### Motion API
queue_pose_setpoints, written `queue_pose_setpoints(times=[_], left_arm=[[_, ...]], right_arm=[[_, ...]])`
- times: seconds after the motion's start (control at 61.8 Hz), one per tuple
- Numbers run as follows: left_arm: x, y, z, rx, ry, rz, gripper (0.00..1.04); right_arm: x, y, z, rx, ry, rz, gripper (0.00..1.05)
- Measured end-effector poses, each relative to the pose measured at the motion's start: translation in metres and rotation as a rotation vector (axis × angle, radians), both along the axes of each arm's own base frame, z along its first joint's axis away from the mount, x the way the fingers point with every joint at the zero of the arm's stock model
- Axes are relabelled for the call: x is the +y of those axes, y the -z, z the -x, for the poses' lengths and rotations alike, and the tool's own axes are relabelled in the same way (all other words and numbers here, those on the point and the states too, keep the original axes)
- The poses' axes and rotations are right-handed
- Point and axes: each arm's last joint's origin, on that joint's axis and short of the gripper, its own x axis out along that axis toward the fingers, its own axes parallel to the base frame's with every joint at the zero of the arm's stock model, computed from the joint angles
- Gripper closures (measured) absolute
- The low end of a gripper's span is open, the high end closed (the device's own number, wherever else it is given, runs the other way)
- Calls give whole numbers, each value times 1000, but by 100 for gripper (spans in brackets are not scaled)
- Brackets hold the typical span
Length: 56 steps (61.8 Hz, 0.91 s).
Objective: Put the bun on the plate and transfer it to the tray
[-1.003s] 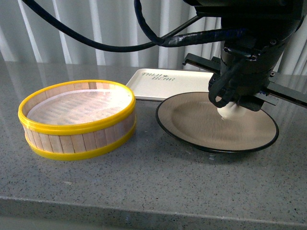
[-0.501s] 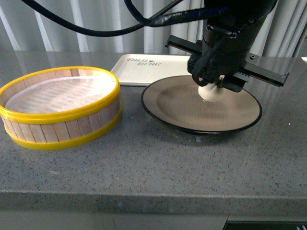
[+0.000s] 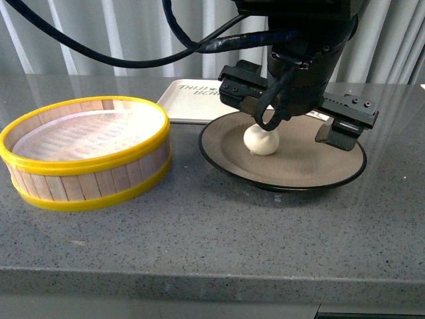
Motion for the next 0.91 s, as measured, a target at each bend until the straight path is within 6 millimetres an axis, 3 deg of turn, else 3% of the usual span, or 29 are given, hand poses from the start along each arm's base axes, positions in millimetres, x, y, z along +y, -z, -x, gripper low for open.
queue_pose_setpoints(times=[0.259, 0.518, 0.647, 0.728, 0.776, 0.906], left_arm=[[11, -17, 6, 0, -6, 76, 7], [66, -83, 24, -126, -103, 206, 7], [70, -82, 22, -145, -132, 198, 7], [83, -68, 26, -388, -292, 231, 21], [101, -58, 38, -483, -331, 292, 30], [166, -46, 77, -633, -366, 403, 53]], right_arm=[[0, 0, 0, 0, 0, 0, 8], [0, 0, 0, 0, 0, 0, 8], [0, 0, 0, 0, 0, 0, 8], [0, 0, 0, 0, 0, 0, 8], [0, 0, 0, 0, 0, 0, 8], [0, 0, 0, 0, 3, 0, 8]])
